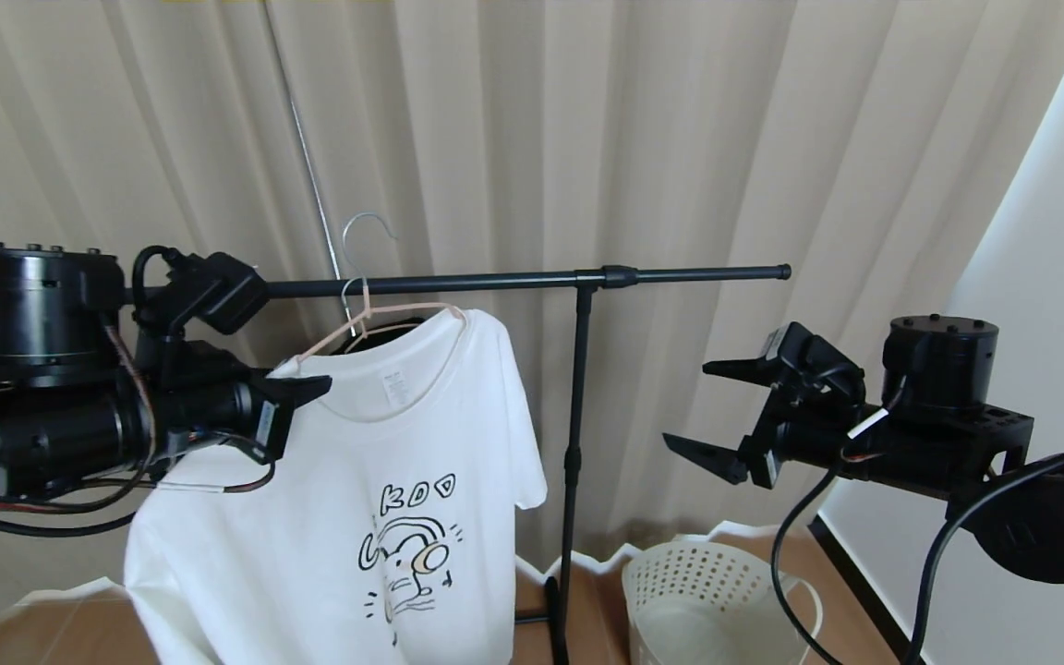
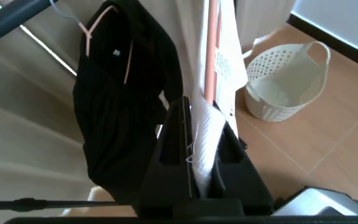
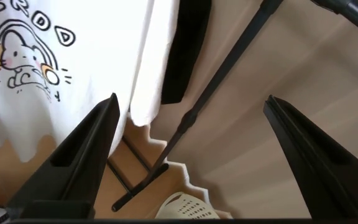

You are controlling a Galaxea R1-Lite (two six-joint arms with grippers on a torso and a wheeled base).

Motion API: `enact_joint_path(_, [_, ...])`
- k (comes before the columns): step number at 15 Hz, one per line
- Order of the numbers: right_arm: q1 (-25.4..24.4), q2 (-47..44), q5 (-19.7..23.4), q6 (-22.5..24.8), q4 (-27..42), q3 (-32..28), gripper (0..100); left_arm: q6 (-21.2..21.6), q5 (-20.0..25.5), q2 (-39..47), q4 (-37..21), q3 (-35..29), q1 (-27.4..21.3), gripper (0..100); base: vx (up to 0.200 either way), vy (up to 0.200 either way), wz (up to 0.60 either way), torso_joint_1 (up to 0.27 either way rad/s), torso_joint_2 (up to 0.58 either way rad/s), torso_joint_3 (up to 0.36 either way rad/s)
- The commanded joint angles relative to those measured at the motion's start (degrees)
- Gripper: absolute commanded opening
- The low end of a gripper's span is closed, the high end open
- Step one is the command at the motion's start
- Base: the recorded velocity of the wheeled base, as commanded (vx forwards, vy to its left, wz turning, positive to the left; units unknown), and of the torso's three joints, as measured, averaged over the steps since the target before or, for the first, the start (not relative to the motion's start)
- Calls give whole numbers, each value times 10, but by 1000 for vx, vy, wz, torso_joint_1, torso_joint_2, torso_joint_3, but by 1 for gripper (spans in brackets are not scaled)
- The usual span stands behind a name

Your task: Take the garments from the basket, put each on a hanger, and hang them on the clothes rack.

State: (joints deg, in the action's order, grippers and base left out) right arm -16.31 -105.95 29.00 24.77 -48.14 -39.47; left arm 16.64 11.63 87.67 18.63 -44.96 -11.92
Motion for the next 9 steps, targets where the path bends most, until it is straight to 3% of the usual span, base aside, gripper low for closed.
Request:
enact_joint_path(1, [0,2,0,0,0,0,100,-42,-32,89,28,-29,-34,0,0,0,0,0,0,0])
enact_joint_path(5, [4,9,-1,8,0,0,100,-79,-35,167,40,-76,-42,0,0,0,0,0,0,0])
enact_joint_path(9, [4,14,-1,8,0,2,100,-98,-93,242,87,-127,-47,0,0,0,0,0,0,0])
